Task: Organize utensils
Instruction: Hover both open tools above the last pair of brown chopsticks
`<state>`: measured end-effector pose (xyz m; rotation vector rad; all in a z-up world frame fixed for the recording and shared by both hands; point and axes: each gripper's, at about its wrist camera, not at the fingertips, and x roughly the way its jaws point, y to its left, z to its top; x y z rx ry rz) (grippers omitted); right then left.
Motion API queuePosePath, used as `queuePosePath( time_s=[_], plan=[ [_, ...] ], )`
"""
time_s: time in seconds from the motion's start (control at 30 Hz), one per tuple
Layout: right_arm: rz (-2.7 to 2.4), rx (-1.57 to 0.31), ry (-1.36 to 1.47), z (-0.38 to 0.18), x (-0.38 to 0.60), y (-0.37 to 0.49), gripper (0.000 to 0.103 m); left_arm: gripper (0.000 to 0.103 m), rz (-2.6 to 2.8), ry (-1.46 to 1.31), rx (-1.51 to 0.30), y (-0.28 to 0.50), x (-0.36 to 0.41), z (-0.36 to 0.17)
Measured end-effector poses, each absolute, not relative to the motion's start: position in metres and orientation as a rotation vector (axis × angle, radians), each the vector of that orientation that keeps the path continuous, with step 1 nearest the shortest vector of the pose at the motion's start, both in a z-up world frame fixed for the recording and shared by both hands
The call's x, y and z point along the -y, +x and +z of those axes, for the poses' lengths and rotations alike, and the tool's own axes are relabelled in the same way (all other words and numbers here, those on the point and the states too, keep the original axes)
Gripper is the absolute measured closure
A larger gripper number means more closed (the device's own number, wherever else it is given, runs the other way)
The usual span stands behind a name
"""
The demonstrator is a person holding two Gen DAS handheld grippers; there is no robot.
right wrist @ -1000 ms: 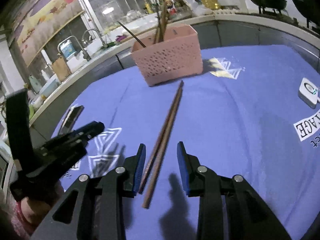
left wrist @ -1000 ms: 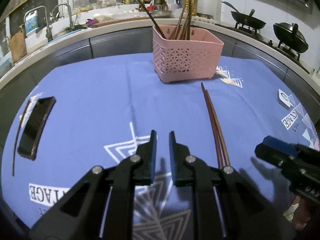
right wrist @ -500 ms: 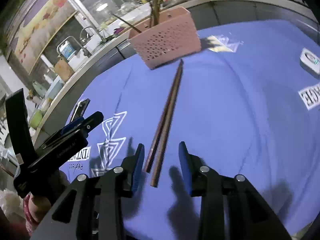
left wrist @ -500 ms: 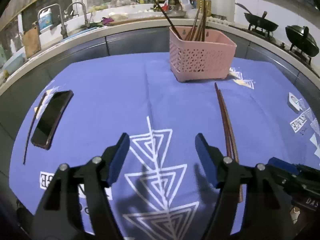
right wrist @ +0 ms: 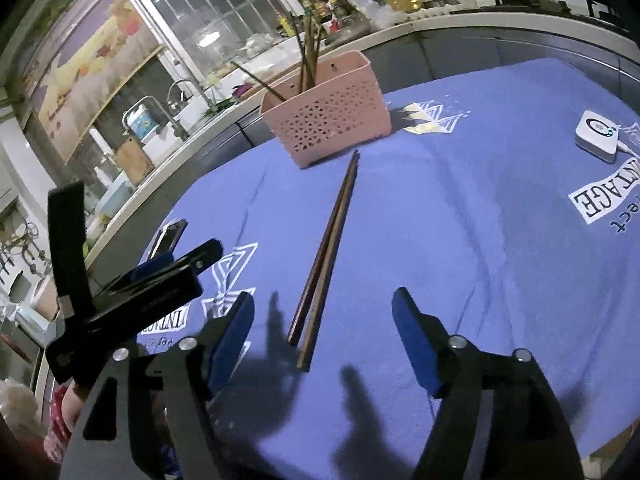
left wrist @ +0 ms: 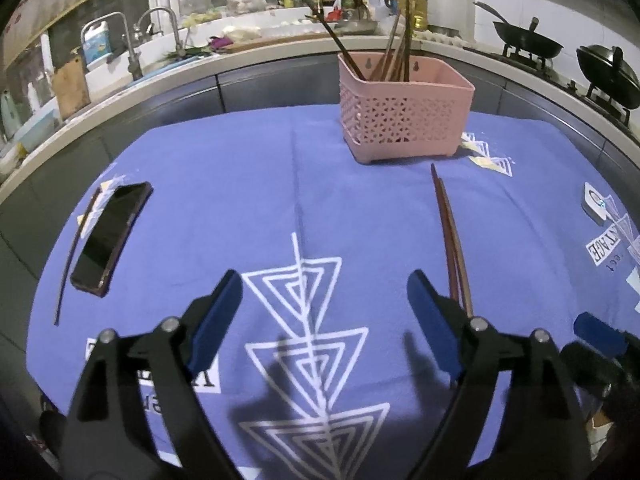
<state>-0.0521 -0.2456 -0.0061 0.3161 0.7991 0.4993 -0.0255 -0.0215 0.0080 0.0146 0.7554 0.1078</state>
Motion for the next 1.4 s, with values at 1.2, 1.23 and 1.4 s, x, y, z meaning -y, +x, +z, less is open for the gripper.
queuePosePath(
  time_s=[1.2, 1.23, 1.4],
  plan=[
    [0.200, -0.833, 0.310, 0.000, 0.264, -0.058, 0.010, 0.013, -0.101, -0.117, -0.895, -0.016, 0.018, -0.041],
    [0.194, -0.840, 0.320, -0.002, 0.268, -0.058, 0.010, 0.012, -0.105, -0.114, -0.893, -0.018, 0.022, -0.040],
    [0.175, -0.855, 0.369, -0.009, 0.291, -0.066, 0.010, 0.010, -0.169, -0.129, -0.895, -0.032, 0.041, -0.036]
  ],
)
